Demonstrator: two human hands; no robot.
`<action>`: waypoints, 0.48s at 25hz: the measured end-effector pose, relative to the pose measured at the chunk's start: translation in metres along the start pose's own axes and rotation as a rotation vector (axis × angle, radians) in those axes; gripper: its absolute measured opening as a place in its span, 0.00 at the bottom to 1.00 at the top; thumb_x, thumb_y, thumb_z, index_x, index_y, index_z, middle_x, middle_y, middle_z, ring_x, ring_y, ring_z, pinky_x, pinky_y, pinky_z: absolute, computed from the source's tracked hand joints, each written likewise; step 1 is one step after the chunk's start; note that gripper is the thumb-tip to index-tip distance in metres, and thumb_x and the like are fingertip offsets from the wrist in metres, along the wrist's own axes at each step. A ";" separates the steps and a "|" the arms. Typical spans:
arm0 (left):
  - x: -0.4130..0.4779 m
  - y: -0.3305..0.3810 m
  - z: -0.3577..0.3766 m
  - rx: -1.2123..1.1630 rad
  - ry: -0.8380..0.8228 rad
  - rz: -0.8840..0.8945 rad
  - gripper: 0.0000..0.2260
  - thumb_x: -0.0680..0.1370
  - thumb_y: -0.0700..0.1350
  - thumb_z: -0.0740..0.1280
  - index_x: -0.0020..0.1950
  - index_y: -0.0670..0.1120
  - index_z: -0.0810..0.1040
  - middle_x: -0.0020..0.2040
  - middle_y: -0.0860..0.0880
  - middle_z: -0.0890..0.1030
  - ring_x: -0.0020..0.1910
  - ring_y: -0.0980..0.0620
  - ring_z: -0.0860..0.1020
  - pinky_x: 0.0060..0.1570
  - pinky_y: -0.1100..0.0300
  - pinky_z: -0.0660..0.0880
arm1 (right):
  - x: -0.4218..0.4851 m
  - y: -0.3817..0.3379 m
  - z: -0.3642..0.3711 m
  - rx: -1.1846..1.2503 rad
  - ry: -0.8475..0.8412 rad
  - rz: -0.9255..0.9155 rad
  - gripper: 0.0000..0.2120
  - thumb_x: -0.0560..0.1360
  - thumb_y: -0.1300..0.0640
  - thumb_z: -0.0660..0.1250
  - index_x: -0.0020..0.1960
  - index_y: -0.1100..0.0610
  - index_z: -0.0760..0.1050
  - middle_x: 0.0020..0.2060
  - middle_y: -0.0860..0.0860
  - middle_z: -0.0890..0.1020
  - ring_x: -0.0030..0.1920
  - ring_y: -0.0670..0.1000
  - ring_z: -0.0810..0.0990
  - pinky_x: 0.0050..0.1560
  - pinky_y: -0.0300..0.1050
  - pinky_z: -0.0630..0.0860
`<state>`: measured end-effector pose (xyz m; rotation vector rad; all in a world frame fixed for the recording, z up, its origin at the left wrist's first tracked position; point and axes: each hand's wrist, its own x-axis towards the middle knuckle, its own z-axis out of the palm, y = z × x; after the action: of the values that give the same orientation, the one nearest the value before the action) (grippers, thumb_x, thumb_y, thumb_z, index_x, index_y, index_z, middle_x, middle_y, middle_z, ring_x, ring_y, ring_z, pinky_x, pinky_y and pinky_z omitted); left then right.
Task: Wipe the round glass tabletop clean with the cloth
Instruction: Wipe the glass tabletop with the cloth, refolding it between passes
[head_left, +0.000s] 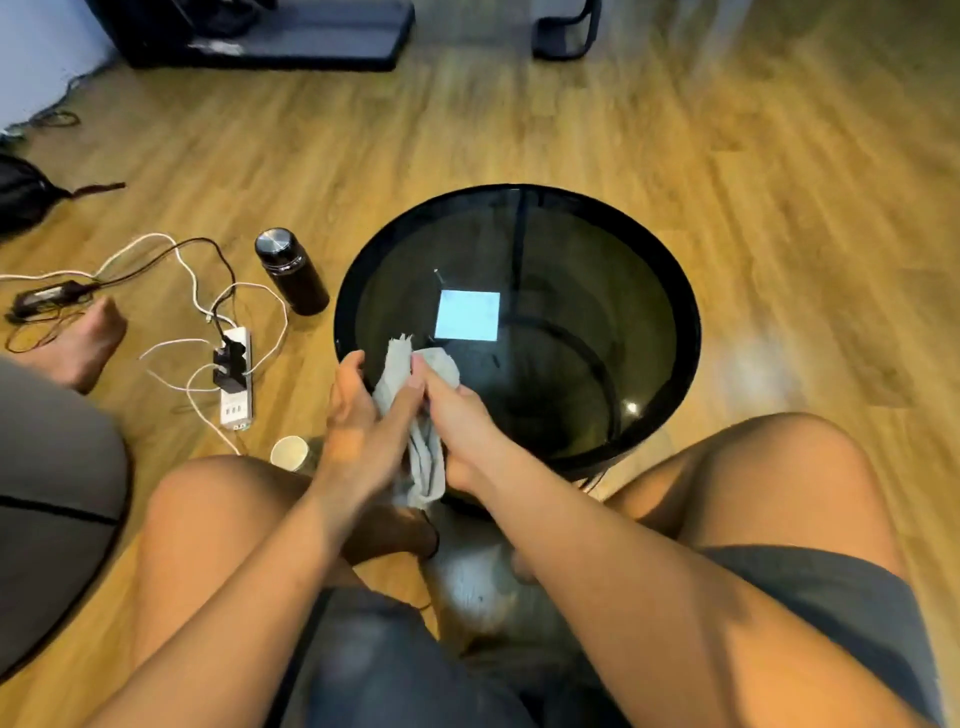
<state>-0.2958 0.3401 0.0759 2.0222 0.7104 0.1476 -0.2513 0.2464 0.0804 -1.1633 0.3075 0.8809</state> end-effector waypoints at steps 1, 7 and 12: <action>-0.004 0.000 -0.006 -0.106 -0.023 -0.045 0.31 0.74 0.64 0.65 0.72 0.49 0.65 0.67 0.47 0.75 0.64 0.48 0.75 0.66 0.48 0.71 | -0.002 -0.014 -0.001 -0.009 -0.022 -0.020 0.17 0.76 0.49 0.70 0.57 0.60 0.79 0.50 0.59 0.85 0.50 0.58 0.84 0.58 0.58 0.78; -0.032 0.035 0.005 -0.217 -0.028 0.019 0.22 0.68 0.68 0.66 0.55 0.58 0.80 0.56 0.48 0.79 0.56 0.51 0.79 0.57 0.47 0.78 | -0.023 -0.055 -0.038 -0.123 -0.224 -0.153 0.16 0.77 0.62 0.68 0.64 0.63 0.74 0.58 0.62 0.82 0.59 0.60 0.81 0.61 0.58 0.77; -0.027 0.073 -0.003 -0.533 -0.026 0.101 0.10 0.81 0.43 0.62 0.51 0.52 0.83 0.51 0.48 0.86 0.52 0.49 0.84 0.51 0.53 0.80 | -0.047 -0.079 -0.062 -0.253 -0.129 -0.354 0.21 0.71 0.55 0.75 0.62 0.58 0.75 0.54 0.57 0.84 0.53 0.55 0.84 0.58 0.56 0.79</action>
<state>-0.2887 0.3004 0.1422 1.5438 0.4872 0.3327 -0.2095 0.1607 0.1379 -1.3367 -0.1187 0.6895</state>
